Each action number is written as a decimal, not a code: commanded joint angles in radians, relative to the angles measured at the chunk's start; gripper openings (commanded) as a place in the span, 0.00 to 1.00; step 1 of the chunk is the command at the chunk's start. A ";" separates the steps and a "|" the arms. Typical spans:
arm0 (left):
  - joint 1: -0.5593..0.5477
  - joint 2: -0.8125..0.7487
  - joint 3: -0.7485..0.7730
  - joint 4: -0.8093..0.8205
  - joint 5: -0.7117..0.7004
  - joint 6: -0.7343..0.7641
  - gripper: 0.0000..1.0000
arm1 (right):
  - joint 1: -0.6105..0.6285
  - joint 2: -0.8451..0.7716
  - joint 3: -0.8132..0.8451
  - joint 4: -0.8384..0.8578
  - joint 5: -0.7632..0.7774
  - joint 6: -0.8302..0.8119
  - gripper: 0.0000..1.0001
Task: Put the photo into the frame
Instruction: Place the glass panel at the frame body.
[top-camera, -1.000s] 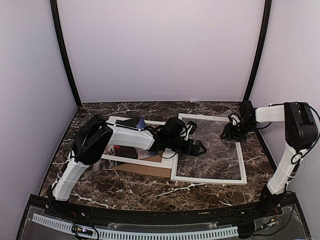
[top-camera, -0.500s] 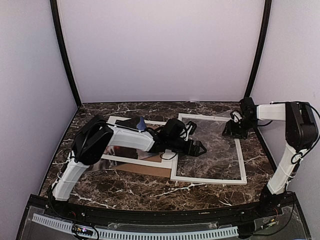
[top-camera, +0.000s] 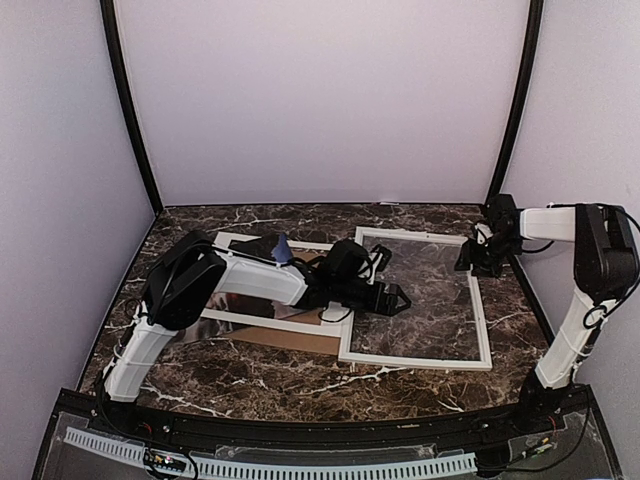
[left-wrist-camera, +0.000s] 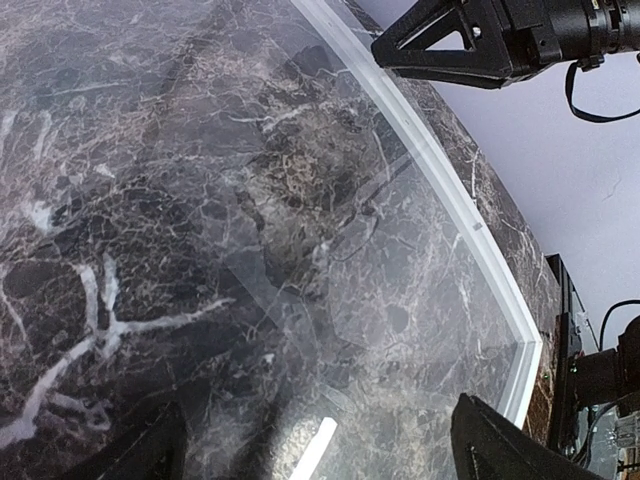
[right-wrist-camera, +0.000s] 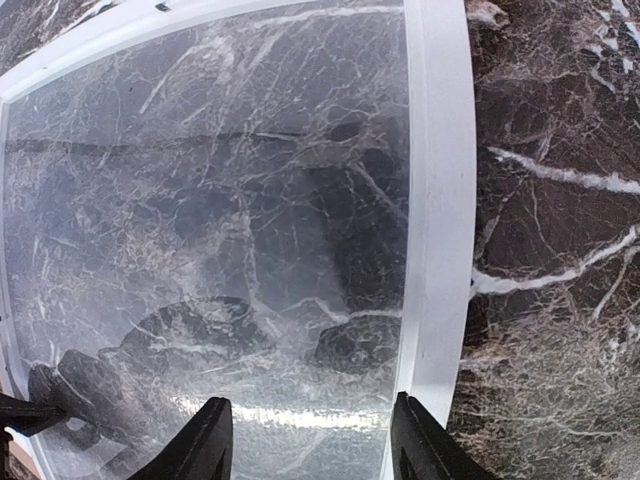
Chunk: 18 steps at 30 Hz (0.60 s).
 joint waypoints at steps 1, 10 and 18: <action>0.001 -0.041 -0.046 -0.075 -0.030 -0.010 0.95 | -0.007 -0.039 0.029 -0.020 0.047 -0.010 0.54; 0.001 -0.050 -0.055 -0.074 -0.034 -0.008 0.95 | -0.007 -0.063 0.030 -0.014 0.103 0.000 0.54; 0.000 -0.073 -0.044 -0.061 -0.005 0.021 0.95 | -0.060 -0.076 0.019 0.059 0.162 0.046 0.54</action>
